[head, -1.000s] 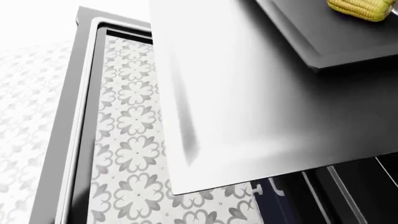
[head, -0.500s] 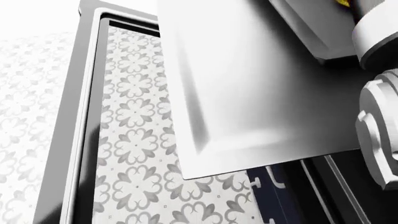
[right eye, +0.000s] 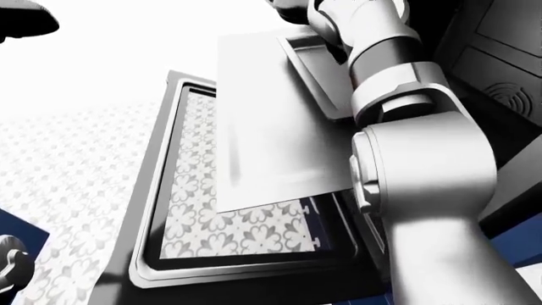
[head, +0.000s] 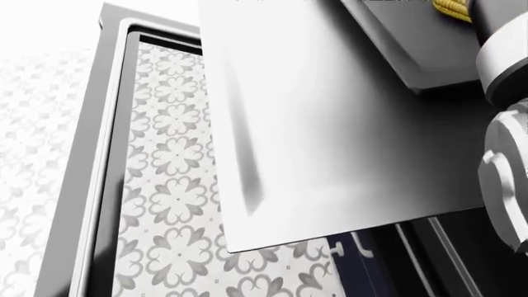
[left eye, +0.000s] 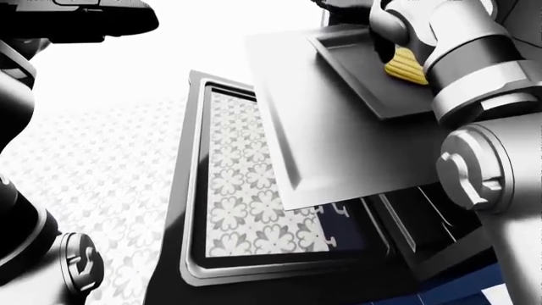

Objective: Pick the corn from the top rack in the oven and place it on the plate on the counter.

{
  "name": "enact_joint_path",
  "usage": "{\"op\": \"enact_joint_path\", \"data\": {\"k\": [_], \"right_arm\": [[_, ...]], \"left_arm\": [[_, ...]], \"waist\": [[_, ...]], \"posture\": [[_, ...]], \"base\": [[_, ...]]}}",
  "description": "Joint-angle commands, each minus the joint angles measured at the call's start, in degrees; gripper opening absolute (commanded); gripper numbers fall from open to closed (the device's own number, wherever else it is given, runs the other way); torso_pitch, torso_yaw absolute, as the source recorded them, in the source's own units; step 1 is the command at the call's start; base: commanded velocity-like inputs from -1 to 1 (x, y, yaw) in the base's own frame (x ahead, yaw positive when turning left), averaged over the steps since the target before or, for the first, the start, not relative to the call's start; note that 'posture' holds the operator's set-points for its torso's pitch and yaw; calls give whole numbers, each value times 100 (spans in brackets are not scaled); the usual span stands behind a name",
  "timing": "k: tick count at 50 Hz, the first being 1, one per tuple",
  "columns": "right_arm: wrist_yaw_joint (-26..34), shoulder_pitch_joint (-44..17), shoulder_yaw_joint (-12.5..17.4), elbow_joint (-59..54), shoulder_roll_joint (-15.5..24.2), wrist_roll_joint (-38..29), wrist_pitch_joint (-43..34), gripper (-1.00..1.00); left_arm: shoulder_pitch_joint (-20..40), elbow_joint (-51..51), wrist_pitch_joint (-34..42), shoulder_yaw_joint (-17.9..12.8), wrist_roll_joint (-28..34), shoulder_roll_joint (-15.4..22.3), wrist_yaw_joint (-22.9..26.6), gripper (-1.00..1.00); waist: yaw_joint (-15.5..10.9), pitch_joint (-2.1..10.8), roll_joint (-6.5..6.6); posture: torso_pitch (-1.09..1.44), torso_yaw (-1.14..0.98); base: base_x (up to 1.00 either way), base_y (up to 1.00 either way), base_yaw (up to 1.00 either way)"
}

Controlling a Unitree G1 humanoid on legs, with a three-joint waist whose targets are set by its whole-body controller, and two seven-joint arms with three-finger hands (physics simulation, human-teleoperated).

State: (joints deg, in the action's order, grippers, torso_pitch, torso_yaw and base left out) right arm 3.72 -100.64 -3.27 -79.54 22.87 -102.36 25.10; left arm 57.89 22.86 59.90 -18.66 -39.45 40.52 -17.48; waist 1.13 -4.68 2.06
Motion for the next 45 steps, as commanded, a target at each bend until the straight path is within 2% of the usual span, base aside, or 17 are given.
{"op": "enact_joint_path", "data": {"k": [1, 15, 16, 20, 21, 22, 27, 28, 32, 34, 36, 37, 38, 39, 40, 45], "right_arm": [[-79, -202, 8, 223, 52, -32, -59, 100], [-179, -68, -173, 207, 222, -785, -27, 100], [-138, -67, -78, 204, 224, -728, -13, 100], [-123, -94, -158, 212, 267, -967, 21, 100], [-115, -88, -66, 210, 258, -907, 40, 100], [-55, -75, -137, 212, 280, -1006, 61, 100], [302, -26, 46, 215, 263, -955, 131, 100], [275, -33, -19, 228, 271, -1026, 131, 100], [541, -33, 70, 223, 224, -975, 130, 100], [661, -20, 25, 222, 217, -1023, 129, 100], [733, -6, -145, 223, 227, -1061, 141, 100], [744, 1, -95, 219, 209, -1044, 106, 100], [751, -8, -209, 220, 212, -1059, 141, 100], [931, 12, -127, 207, 195, -1016, 121, 100], [897, 17, -266, 222, 214, -1051, 135, 100], [991, 43, -190, 219, 209, -1062, 80, 100]], "left_arm": [[155, 80, -152, -98, 22, 91, -13, 100], [165, 70, -156, -70, 5, 105, -22, 100], [168, 72, -149, -79, -2, 111, -18, 100], [170, 83, -145, -70, -2, 125, -15, 100], [174, 82, -138, -75, -3, 124, -19, 100], [171, 95, -130, -81, -16, 125, -11, 100], [142, 77, -161, -66, 25, 109, 18, 100], [131, 77, -167, -64, 34, 108, 25, 100], [95, 70, -195, -72, 66, 102, 55, 100], [106, 69, -184, -80, 60, 104, 62, 100], [108, 69, -181, -69, 68, 100, 67, 100], [93, 77, -194, -62, 83, 101, 77, 100], [90, 71, -196, -69, 86, 96, 83, 100], [92, 58, -202, -70, 96, 94, 85, 100], [88, 63, -200, -67, 101, 91, 87, 100], [46, 87, -210, -63, 125, 70, 113, 100]], "waist": [[-5, 183, 4], [14, 168, 3], [14, 168, 4], [15, 167, 10], [16, 165, 11], [15, 165, 12], [14, 169, 6], [15, 172, 5], [18, 179, 9], [18, 183, 11], [19, 184, 12], [19, 185, 12], [17, 187, 12], [16, 188, 12], [16, 190, 11], [8, 200, 14]], "posture": [[0, 0], [0, 0], [0, 0], [0, 0], [0, 0], [0, 0], [0, 0], [0, 0], [0, 0], [0, 0], [0, 0], [0, 0], [0, 0], [0, 0], [0, 0], [0, 0]], "base": [[0, 0, 0], [0, 0, 0], [0, 0, 0], [0, 0, 0], [0, 0, 0], [0, 0, 0], [0, 0, 0], [0, 0, 0], [0, 0, 0], [0, 0, 0], [0, 0, 0], [0, 0, 0], [0, 0, 0], [0, 0, 0], [0, 0, 0], [0, 0, 0]]}}
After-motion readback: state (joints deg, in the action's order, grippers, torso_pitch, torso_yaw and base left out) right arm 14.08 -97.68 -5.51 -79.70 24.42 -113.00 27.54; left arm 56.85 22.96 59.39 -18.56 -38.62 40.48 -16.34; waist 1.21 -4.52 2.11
